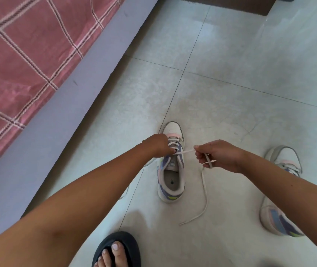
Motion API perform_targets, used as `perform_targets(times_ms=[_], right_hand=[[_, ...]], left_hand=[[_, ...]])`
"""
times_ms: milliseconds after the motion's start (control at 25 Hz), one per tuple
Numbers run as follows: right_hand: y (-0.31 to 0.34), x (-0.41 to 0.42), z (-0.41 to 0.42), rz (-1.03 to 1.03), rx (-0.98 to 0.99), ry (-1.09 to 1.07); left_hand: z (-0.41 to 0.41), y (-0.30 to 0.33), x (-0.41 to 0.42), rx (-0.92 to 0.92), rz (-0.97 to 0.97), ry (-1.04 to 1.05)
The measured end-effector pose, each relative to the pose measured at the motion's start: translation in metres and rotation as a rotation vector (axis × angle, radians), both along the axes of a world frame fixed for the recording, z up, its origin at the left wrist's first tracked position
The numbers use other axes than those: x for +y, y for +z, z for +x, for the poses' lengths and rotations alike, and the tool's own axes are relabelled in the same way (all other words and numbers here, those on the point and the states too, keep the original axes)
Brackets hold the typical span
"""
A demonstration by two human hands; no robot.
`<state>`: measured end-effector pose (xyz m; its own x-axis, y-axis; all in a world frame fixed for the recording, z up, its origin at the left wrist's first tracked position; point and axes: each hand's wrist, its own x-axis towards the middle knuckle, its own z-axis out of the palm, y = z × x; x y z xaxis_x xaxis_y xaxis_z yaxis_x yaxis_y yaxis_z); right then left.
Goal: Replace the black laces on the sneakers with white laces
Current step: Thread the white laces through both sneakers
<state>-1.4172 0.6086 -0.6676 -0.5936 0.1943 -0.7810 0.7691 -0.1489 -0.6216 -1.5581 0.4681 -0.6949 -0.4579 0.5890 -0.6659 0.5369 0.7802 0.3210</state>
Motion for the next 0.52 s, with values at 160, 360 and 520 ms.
perform_targets(times_ms=[160, 360, 520], right_hand=[[-0.001, 0.012, 0.007, -0.017, -0.042, 0.026], [-0.011, 0.017, 0.013, 0.212, -0.079, 0.163], [-0.026, -0.003, 0.008, 0.861, -0.142, 0.741]], left_hand=[[0.001, 0.005, -0.006, -0.150, 0.064, 0.074], [-0.005, 0.012, -0.031, -0.412, 0.159, 0.307], [-0.008, 0.013, -0.046, -0.433, 0.202, 0.340]])
